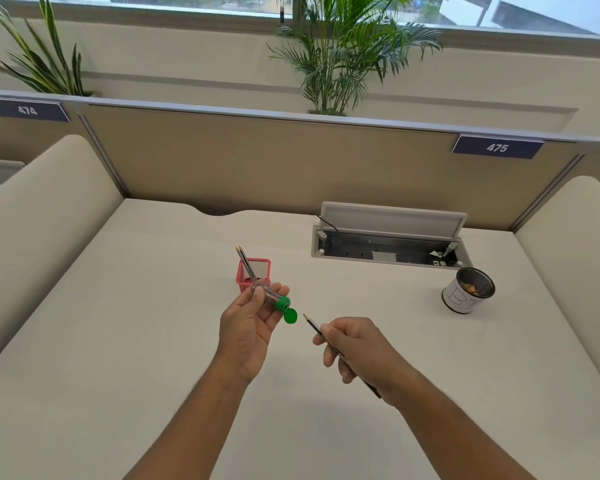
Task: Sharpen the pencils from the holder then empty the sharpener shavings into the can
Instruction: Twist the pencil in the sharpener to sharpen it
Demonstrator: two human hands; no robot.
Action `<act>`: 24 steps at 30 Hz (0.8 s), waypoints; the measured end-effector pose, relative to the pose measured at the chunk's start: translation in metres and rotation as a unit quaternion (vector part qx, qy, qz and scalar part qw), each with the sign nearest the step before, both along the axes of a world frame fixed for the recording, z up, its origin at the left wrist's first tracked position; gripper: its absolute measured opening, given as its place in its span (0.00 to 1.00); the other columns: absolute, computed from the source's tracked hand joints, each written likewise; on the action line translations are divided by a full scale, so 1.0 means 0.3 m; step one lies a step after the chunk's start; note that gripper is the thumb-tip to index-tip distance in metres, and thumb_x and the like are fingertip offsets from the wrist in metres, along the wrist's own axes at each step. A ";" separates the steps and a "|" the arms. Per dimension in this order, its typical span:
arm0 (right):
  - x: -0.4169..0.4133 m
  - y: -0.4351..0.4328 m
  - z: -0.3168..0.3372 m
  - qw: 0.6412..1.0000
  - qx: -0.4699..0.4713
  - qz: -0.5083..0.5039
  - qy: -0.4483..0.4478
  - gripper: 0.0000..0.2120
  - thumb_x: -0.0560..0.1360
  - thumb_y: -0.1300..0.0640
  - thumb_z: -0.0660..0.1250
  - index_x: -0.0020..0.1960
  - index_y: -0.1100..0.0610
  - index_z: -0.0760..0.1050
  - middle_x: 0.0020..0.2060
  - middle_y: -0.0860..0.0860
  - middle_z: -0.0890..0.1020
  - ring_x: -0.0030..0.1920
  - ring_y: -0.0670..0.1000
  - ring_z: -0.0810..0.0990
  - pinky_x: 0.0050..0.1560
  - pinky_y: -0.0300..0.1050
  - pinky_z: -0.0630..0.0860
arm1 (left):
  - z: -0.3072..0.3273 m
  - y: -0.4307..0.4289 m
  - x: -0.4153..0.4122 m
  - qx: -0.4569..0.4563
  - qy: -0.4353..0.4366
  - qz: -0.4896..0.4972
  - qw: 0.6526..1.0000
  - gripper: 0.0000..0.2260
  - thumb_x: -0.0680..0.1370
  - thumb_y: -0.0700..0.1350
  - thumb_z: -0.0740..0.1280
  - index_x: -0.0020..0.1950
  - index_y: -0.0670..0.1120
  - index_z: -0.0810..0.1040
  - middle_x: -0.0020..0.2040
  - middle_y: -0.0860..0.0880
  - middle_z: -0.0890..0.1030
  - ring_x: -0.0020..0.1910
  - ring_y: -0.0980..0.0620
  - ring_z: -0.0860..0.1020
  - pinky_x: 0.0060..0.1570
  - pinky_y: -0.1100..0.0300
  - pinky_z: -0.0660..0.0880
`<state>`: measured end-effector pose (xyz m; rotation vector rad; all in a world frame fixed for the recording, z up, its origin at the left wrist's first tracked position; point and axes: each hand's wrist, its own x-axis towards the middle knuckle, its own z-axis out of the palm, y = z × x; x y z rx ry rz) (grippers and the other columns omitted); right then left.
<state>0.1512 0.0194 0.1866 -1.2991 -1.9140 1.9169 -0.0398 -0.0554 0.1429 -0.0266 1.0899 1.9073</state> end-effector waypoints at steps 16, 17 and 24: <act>-0.056 -0.012 -0.002 0.981 0.185 0.024 -0.057 0.06 0.81 0.54 0.65 0.47 0.49 0.79 0.38 0.51 0.84 0.28 0.46 0.77 0.32 0.47 0.79 | -0.011 0.000 0.026 0.002 -0.014 -0.012 1.000 0.13 0.87 0.41 0.62 0.68 0.37 0.79 0.63 0.36 0.86 0.61 0.39 0.87 0.64 0.45 0.82; -0.057 -0.012 -0.004 0.975 0.208 0.029 -0.069 0.05 0.81 0.53 0.65 0.47 0.48 0.79 0.38 0.50 0.84 0.29 0.47 0.78 0.36 0.50 0.81 | -0.012 0.002 0.026 0.001 -0.015 -0.012 1.000 0.14 0.87 0.41 0.62 0.69 0.36 0.79 0.63 0.35 0.86 0.61 0.39 0.86 0.64 0.45 0.82; -0.067 -0.022 -0.004 0.950 0.293 0.027 -0.102 0.04 0.81 0.50 0.67 0.51 0.49 0.80 0.38 0.47 0.84 0.38 0.48 0.81 0.42 0.49 0.81 | -0.003 -0.004 0.036 -0.006 0.000 -0.016 1.000 0.15 0.87 0.41 0.63 0.71 0.37 0.77 0.62 0.36 0.86 0.61 0.39 0.87 0.63 0.45 0.82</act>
